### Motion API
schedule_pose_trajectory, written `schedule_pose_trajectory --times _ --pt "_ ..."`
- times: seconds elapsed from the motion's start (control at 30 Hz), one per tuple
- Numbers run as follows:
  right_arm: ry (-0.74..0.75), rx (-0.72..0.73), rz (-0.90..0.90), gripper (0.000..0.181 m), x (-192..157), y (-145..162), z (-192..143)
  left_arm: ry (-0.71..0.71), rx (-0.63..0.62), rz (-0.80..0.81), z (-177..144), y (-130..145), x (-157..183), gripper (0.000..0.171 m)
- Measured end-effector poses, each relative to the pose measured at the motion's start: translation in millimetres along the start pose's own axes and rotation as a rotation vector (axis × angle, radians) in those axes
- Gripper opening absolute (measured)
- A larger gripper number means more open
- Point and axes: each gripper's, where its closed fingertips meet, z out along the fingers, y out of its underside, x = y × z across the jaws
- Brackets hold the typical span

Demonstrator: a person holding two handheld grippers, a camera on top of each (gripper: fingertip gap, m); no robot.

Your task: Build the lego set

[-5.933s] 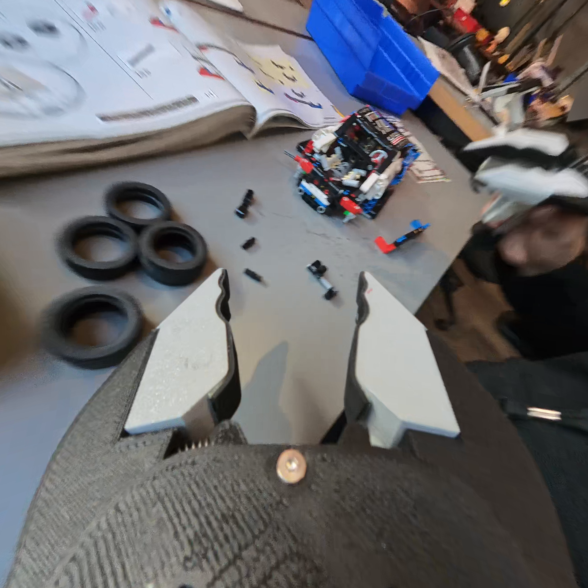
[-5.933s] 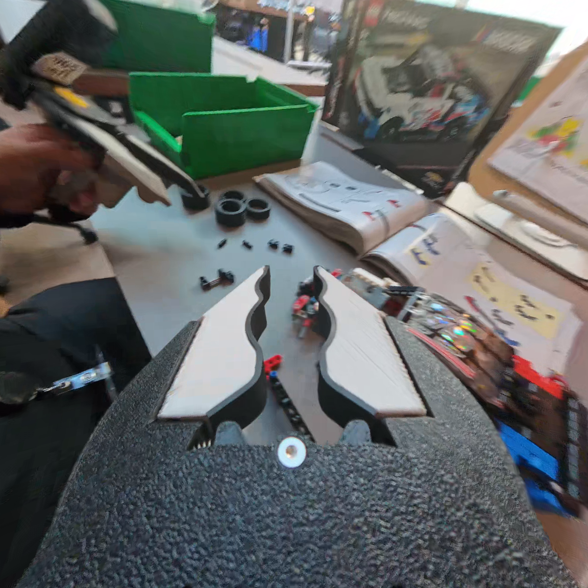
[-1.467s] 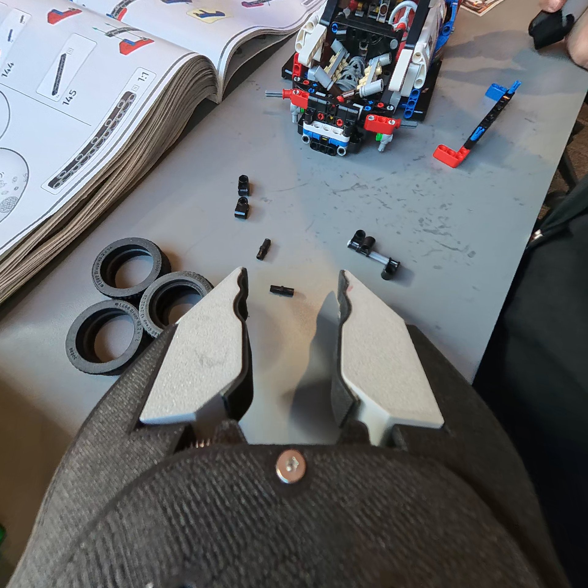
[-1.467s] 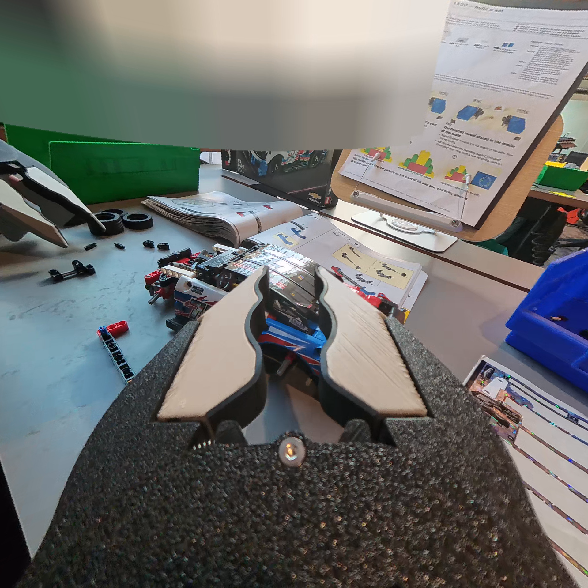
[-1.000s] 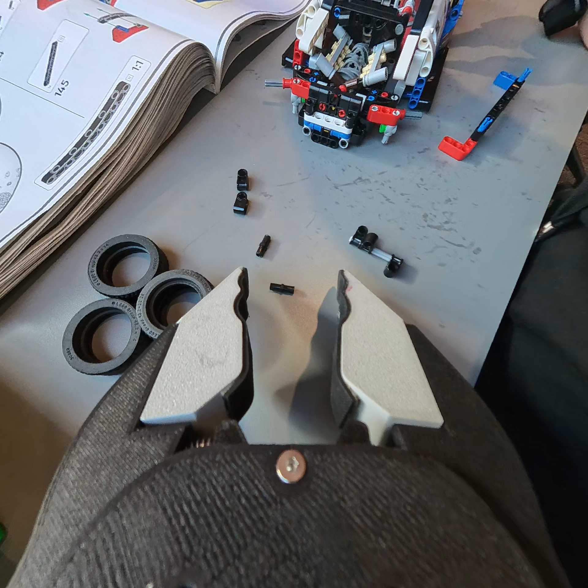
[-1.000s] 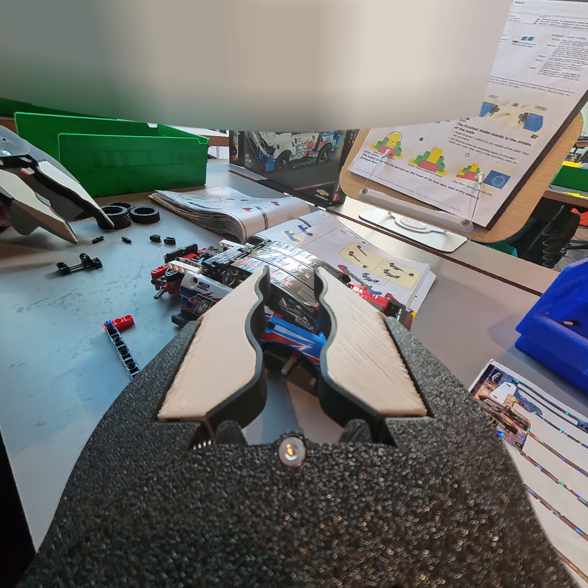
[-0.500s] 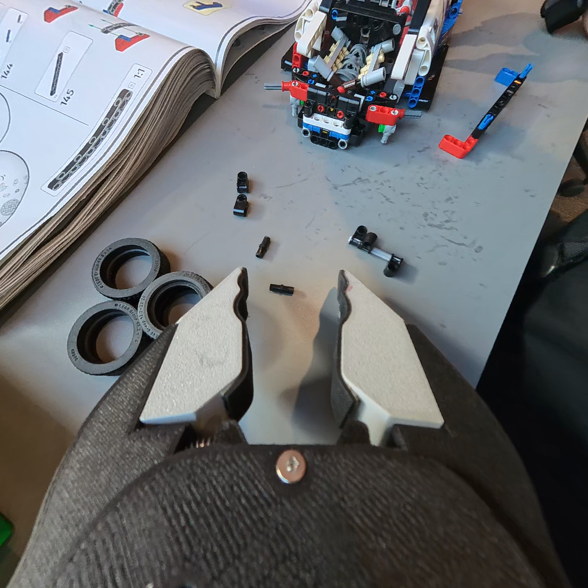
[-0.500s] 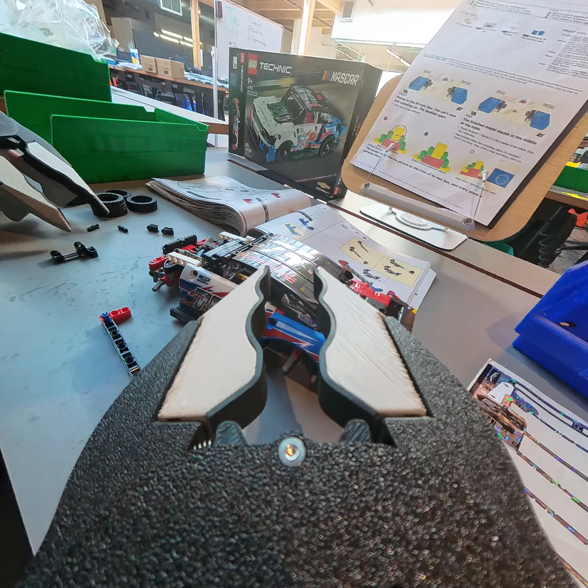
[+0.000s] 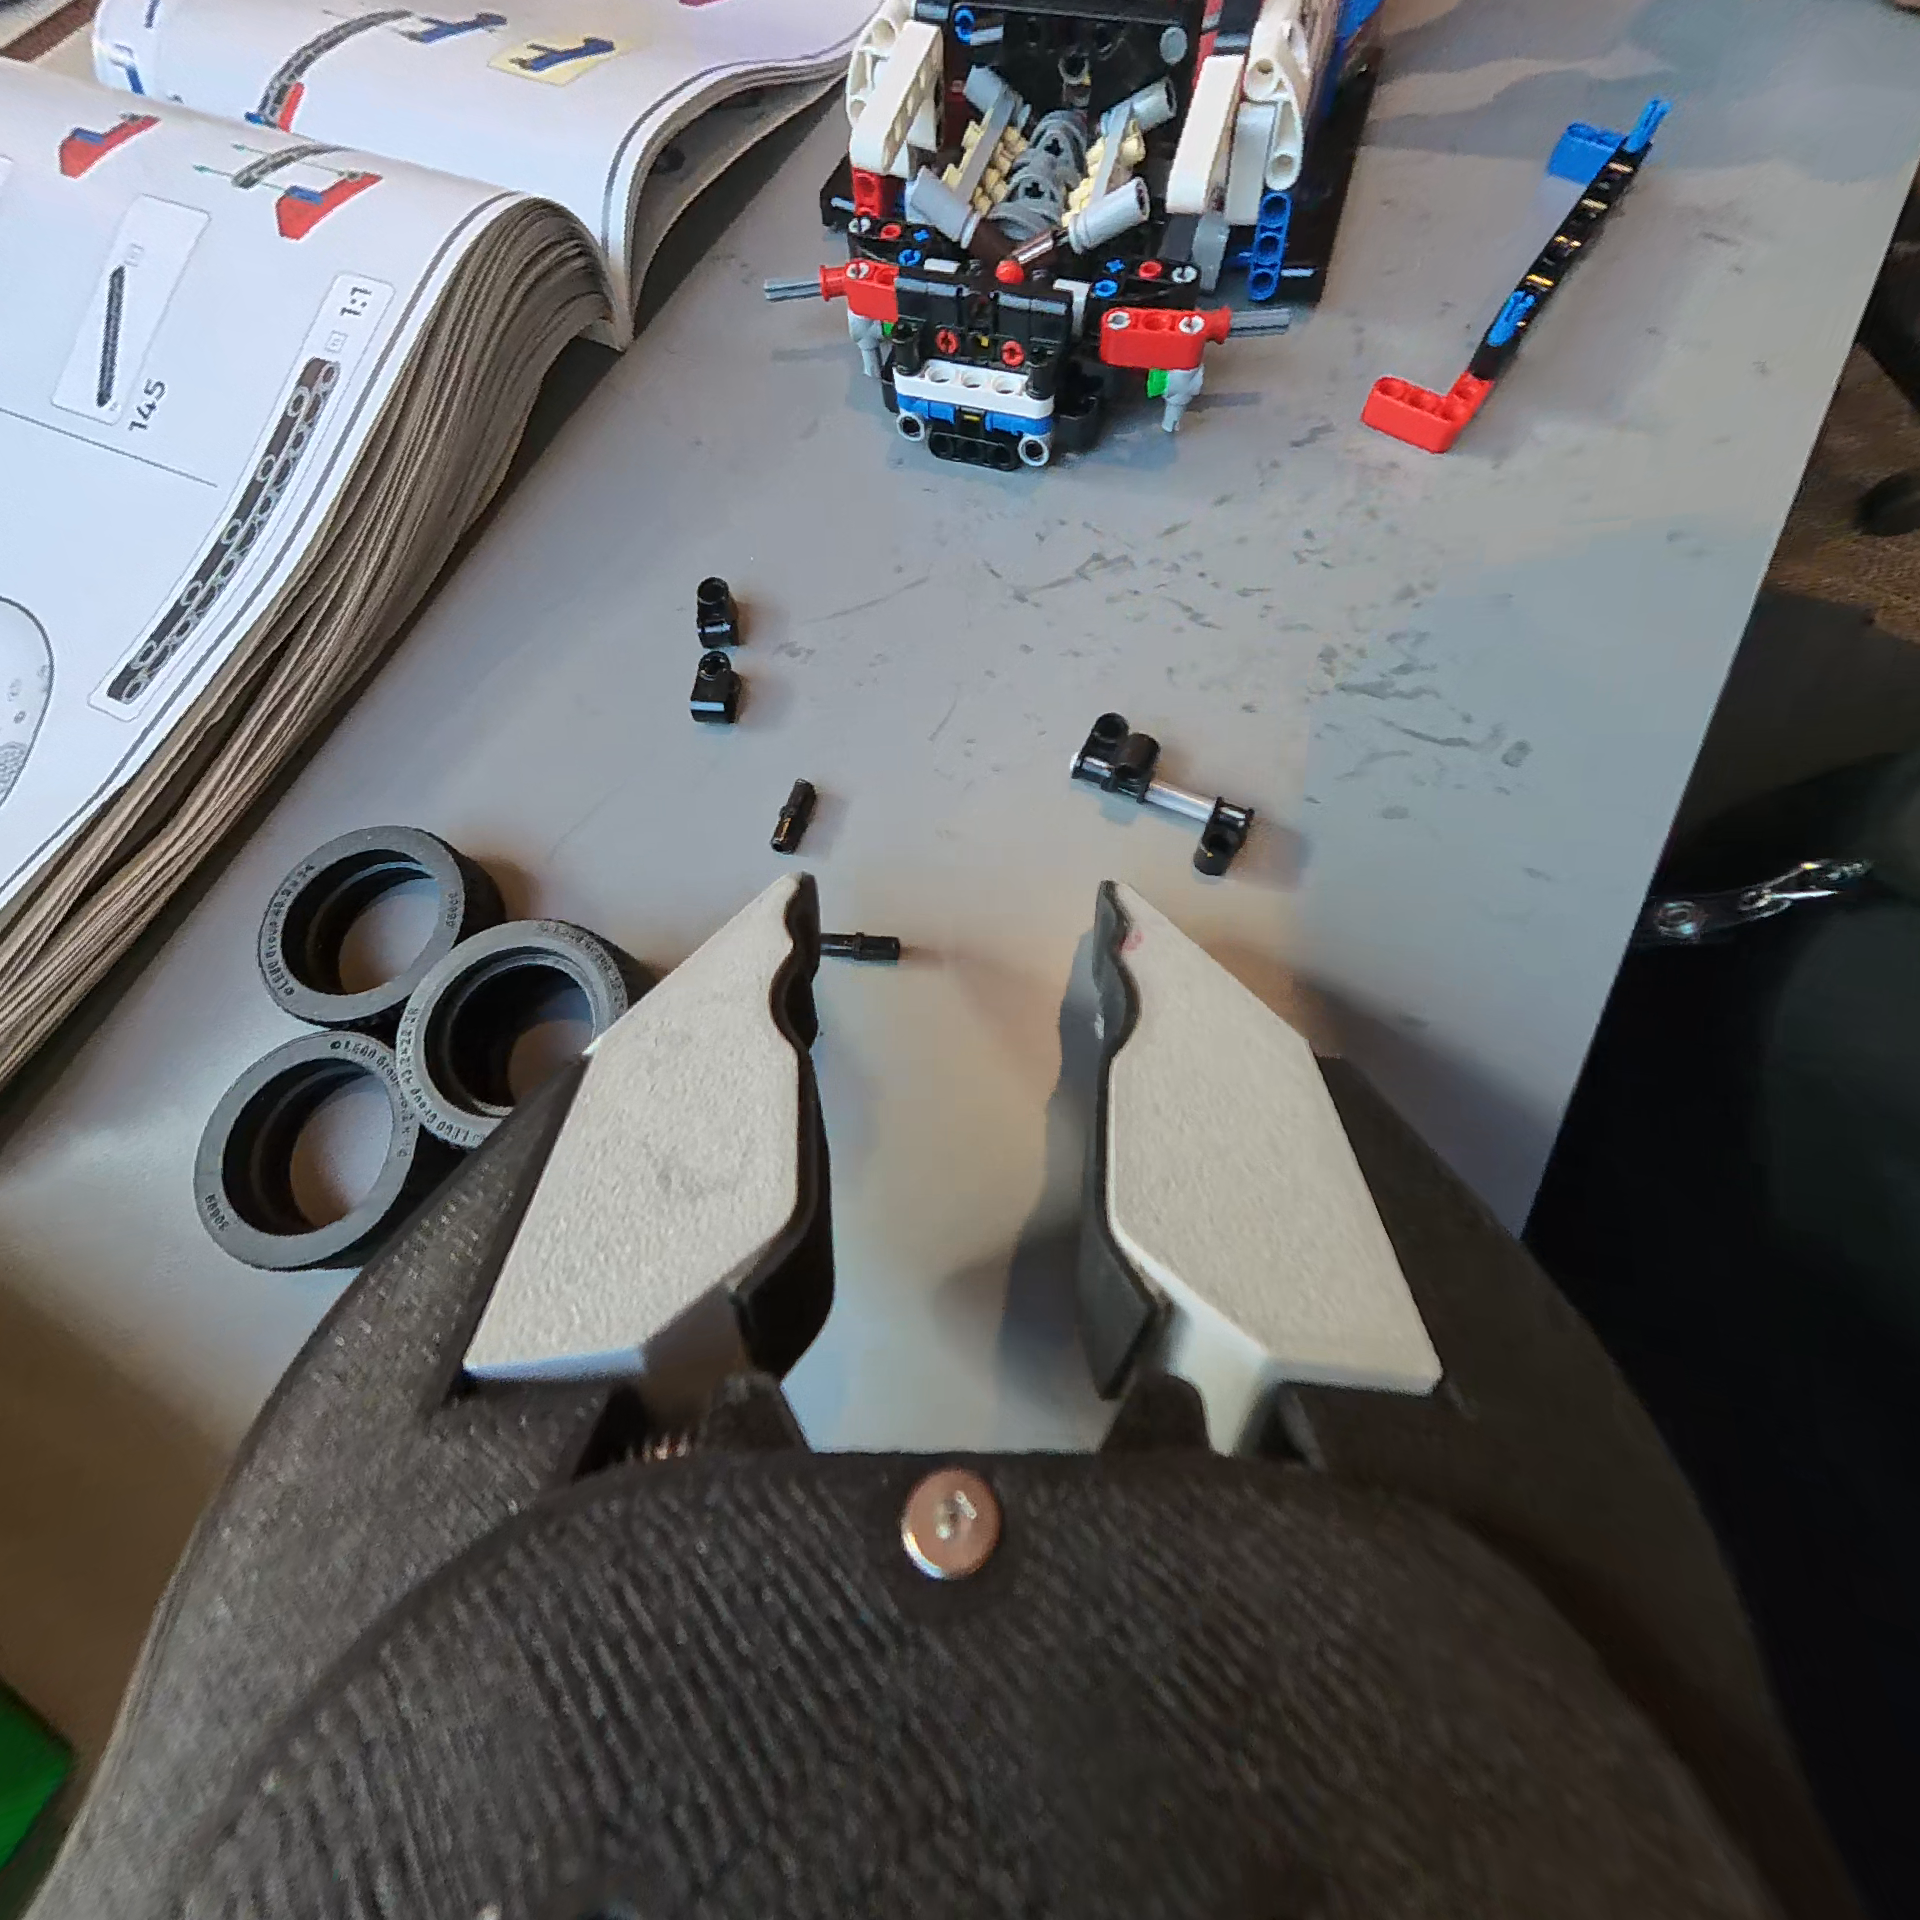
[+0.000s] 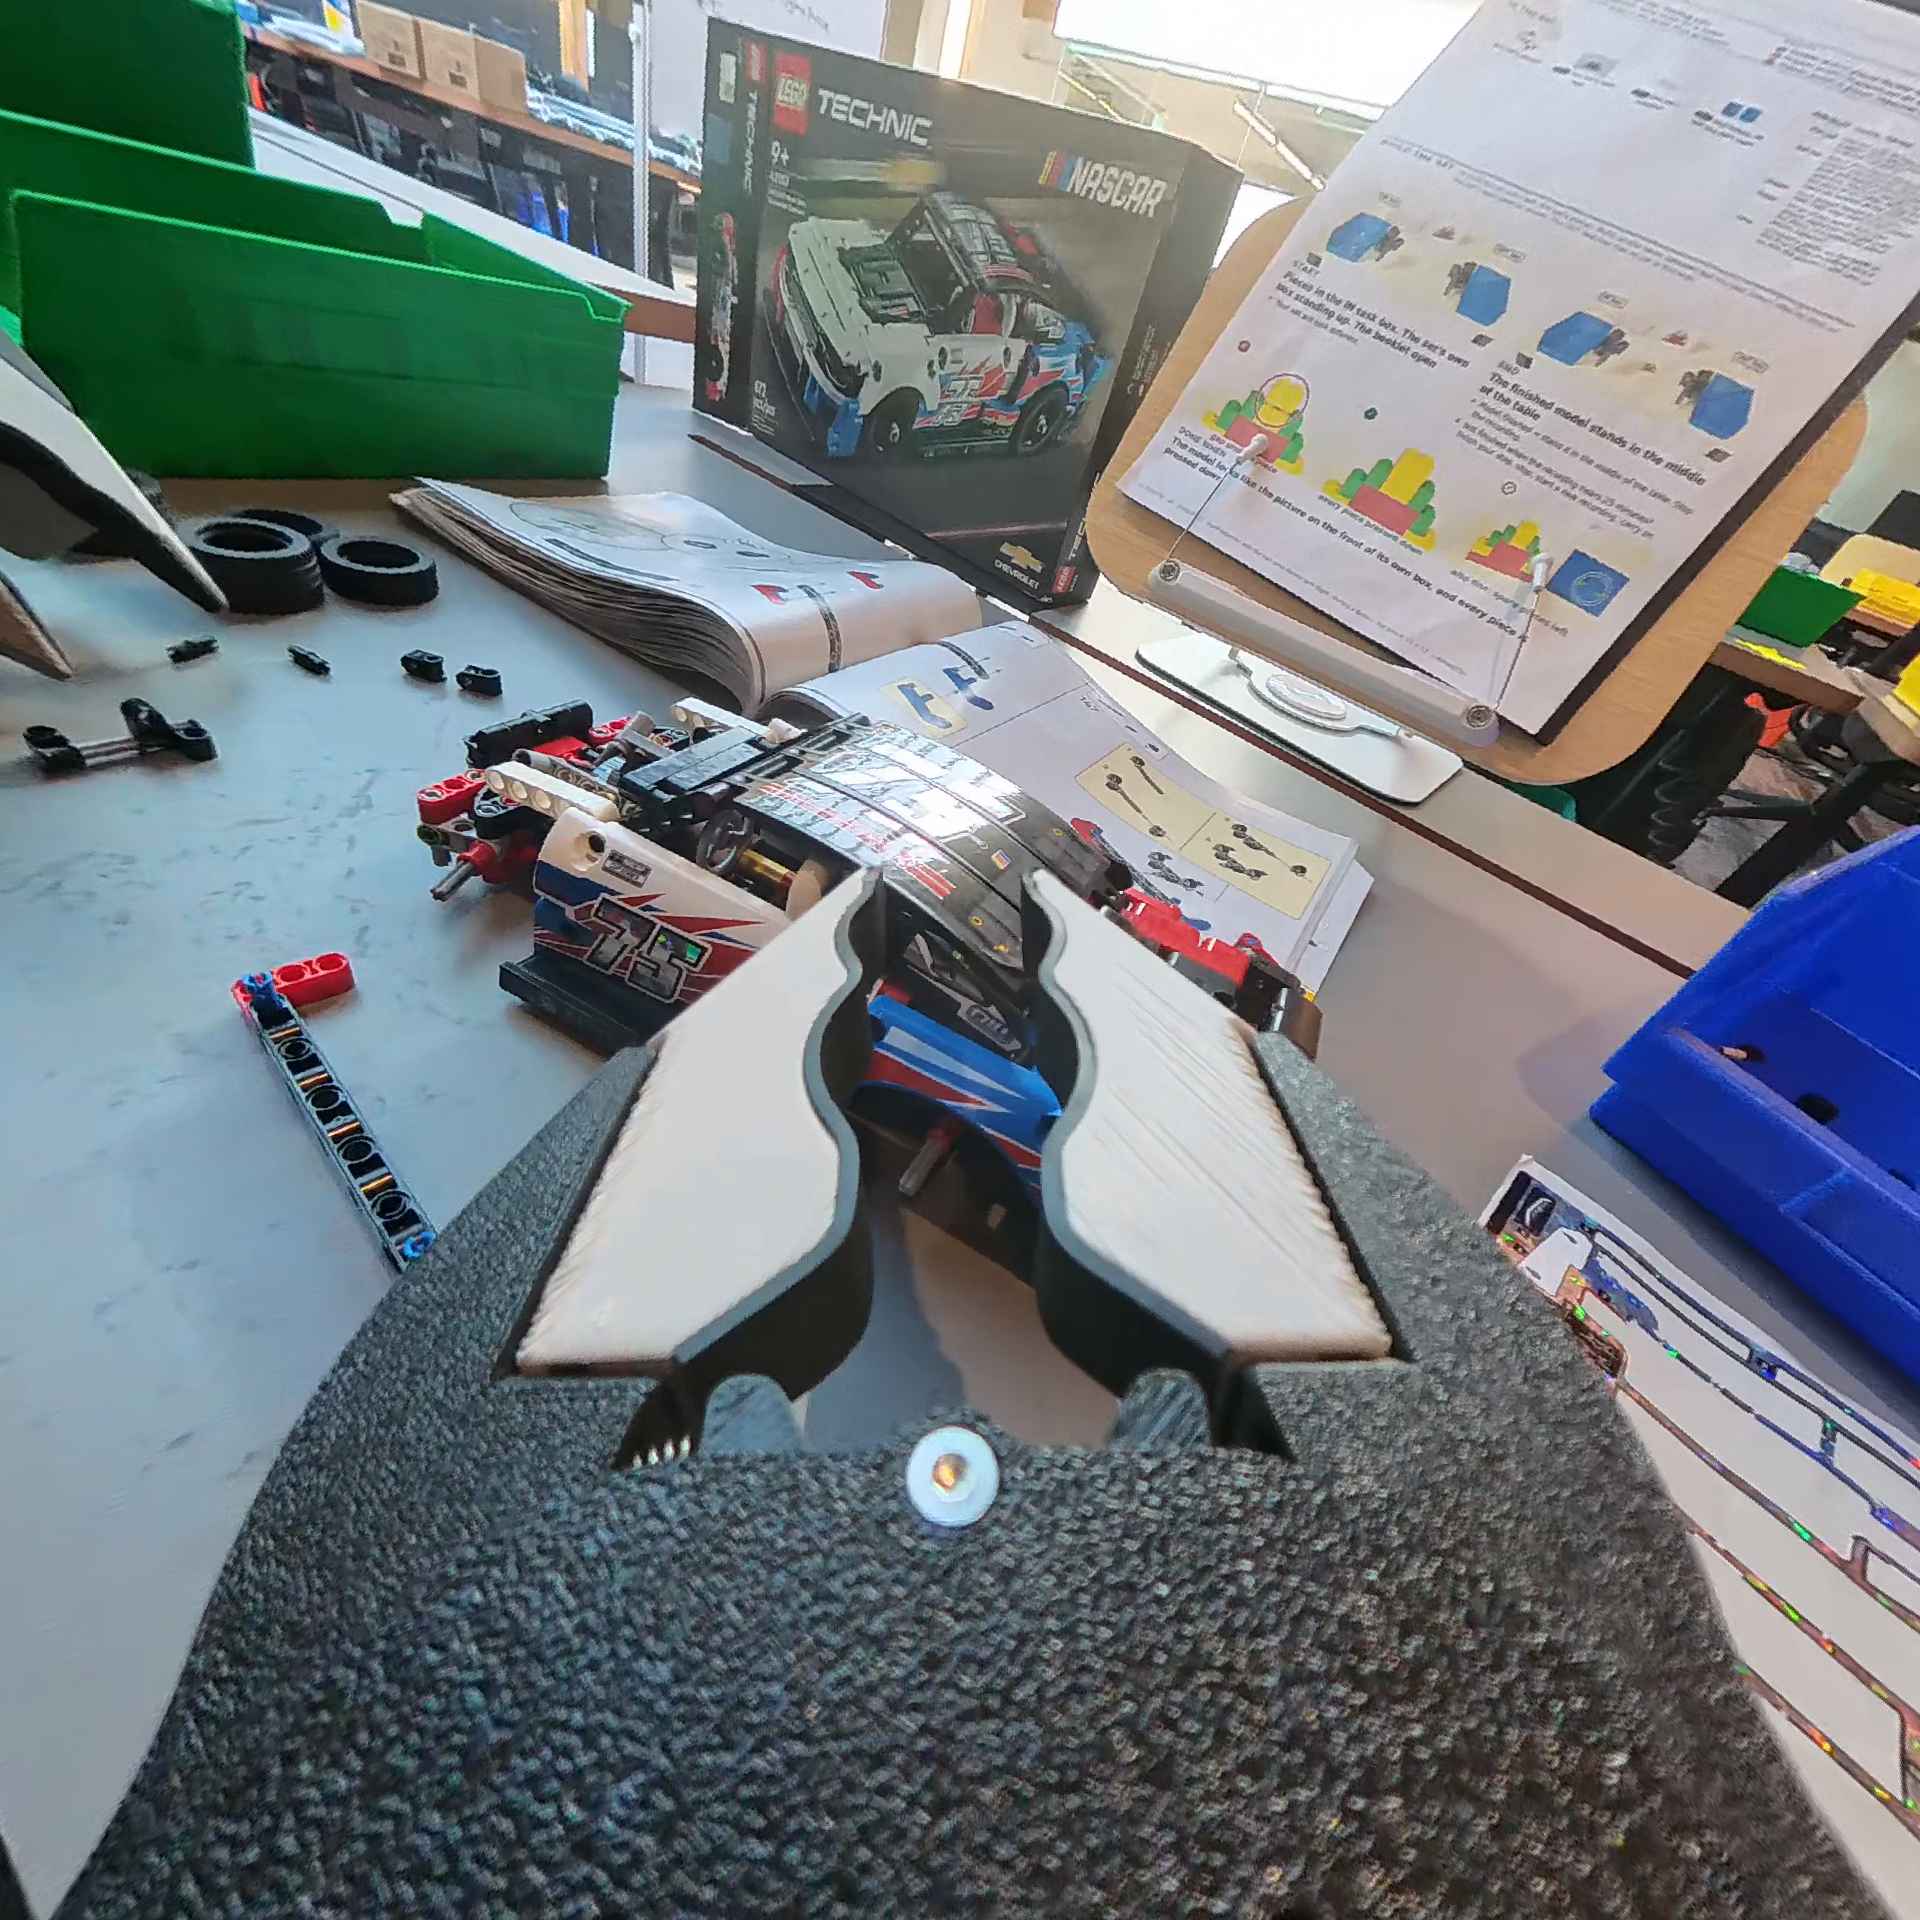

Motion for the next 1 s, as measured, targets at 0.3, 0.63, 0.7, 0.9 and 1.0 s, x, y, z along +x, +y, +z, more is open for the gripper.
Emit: schedule_pose_trajectory --times 0.3,0.63,0.7,0.9,1.0 --pt "-0.004 -0.021 -0.043 0.024 -5 2 2 -0.028 -0.020 0.038 2 2 1 0.049" --pt "-0.045 0.011 -0.021 0.023 -9 -2 1 -0.015 -0.051 0.027 5 6 1 0.046" --pt "-0.052 0.018 -0.014 0.023 -9 -3 0 -0.006 -0.061 0.023 6 7 1 0.046" --pt "-0.075 0.023 -0.022 0.023 -14 -4 0 0.001 -0.069 0.023 7 8 2 0.046" --pt "-0.088 0.013 -0.043 0.023 -18 -3 1 0.004 -0.069 0.026 7 8 3 0.046"
